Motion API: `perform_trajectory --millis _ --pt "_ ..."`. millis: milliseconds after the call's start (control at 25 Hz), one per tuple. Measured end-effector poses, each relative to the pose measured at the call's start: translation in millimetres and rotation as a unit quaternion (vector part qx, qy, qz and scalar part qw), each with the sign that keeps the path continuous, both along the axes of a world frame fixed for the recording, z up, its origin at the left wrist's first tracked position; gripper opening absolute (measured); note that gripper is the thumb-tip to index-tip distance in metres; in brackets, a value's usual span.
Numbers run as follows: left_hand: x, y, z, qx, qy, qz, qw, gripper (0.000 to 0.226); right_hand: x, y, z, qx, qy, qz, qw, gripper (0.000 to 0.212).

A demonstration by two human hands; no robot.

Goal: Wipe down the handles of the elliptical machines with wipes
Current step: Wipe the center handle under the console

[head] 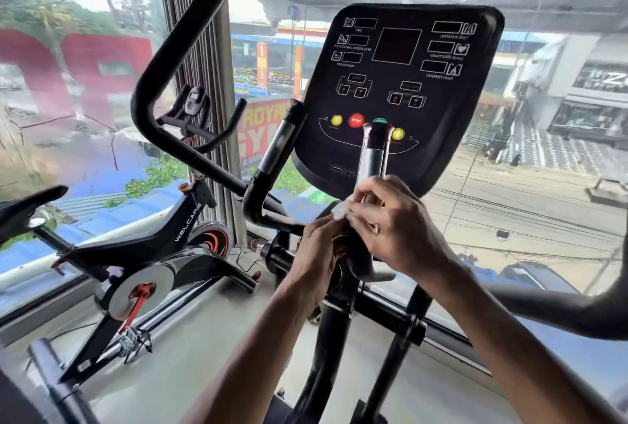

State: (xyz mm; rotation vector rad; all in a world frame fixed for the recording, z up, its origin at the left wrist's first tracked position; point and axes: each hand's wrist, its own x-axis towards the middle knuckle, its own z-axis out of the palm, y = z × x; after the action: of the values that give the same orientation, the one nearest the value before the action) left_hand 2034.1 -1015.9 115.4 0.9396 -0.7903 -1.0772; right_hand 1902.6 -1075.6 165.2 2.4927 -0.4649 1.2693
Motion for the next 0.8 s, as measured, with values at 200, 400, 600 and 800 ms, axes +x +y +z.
perform_trajectory --millis 200,400,600,800 --pt "-1.2 5.4 2.4 -0.001 -0.024 0.000 1.000 0.035 13.1 -16.8 29.7 0.016 -0.086 -0.041 0.995 0.011" --pt "-3.6 10.9 7.3 0.009 -0.021 -0.004 1.000 0.044 41.4 -25.1 55.1 -0.007 -0.102 -0.128 0.987 0.013" --pt "-3.4 12.4 8.0 0.019 -0.031 0.002 0.999 0.042 36.9 -25.9 52.6 0.012 -0.170 -0.121 0.978 0.007" --pt "-4.1 10.7 6.3 0.015 -0.020 0.008 1.000 0.044 29.6 -21.5 25.0 0.177 -0.396 -0.083 0.897 0.016"
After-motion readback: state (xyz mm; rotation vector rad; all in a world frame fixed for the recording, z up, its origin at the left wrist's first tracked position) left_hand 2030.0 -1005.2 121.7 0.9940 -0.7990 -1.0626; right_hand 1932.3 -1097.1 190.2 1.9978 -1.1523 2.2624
